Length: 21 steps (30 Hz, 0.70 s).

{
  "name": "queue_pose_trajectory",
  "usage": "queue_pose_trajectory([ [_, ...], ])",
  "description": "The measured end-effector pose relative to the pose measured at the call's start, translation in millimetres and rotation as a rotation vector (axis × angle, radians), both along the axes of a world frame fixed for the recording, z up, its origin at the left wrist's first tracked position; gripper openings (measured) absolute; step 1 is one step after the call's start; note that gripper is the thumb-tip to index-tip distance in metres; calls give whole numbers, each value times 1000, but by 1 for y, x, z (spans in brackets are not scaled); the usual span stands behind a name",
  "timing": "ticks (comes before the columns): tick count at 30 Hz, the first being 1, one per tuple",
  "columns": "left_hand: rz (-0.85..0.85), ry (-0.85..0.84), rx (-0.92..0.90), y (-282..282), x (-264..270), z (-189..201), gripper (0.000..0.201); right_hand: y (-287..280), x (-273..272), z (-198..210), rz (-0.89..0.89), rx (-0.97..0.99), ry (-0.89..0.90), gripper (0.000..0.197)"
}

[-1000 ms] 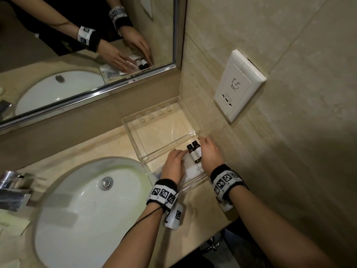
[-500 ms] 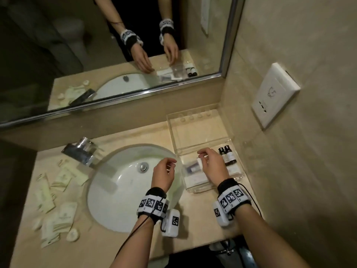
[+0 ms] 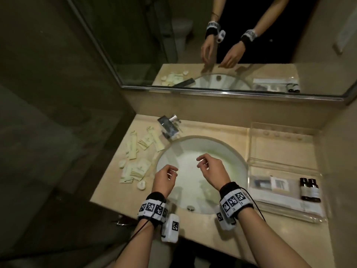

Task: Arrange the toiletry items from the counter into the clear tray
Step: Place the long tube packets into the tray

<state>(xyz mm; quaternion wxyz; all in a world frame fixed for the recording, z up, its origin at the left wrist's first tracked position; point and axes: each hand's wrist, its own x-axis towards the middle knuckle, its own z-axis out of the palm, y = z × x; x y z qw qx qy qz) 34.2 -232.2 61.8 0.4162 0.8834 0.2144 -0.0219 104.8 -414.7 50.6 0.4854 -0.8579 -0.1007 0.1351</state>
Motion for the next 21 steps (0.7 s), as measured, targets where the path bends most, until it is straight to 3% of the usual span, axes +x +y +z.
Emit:
queue_pose_trajectory([
  [9, 160, 47, -24, 121, -5, -11, 14, 121, 10, -16, 111, -87, 18, 15],
  [14, 185, 81, -40, 196, 19, -26, 13, 192, 36, -40, 7, -121, 62, 15],
  [21, 193, 126, 20, 265, 77, -53, 24, 255, 79, -72, -173, -278, 52, 35],
])
